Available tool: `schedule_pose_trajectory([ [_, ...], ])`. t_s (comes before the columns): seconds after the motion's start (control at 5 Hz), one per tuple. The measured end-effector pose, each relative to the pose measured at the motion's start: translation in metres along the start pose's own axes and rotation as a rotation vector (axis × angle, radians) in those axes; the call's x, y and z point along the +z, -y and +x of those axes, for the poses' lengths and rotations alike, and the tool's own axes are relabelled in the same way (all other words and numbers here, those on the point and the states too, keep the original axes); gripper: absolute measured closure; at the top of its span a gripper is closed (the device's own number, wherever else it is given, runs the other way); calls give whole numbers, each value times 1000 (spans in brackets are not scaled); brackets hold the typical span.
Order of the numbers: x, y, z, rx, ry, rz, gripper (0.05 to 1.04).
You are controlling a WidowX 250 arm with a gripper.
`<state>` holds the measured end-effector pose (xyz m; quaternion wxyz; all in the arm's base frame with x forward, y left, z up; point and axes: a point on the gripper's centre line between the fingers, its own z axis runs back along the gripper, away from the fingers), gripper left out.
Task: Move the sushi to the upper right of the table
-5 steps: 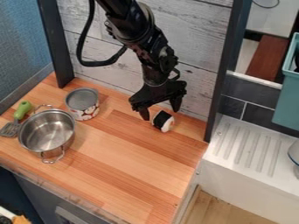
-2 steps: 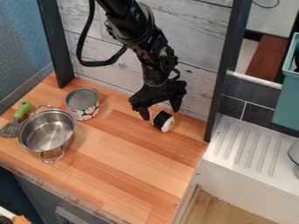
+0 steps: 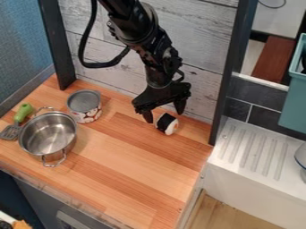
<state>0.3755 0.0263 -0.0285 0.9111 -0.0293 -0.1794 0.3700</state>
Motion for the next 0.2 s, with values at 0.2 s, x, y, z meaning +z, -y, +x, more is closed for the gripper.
schedule_pose_trajectory([
  [0.2,0,0,0,1,0,0,83],
])
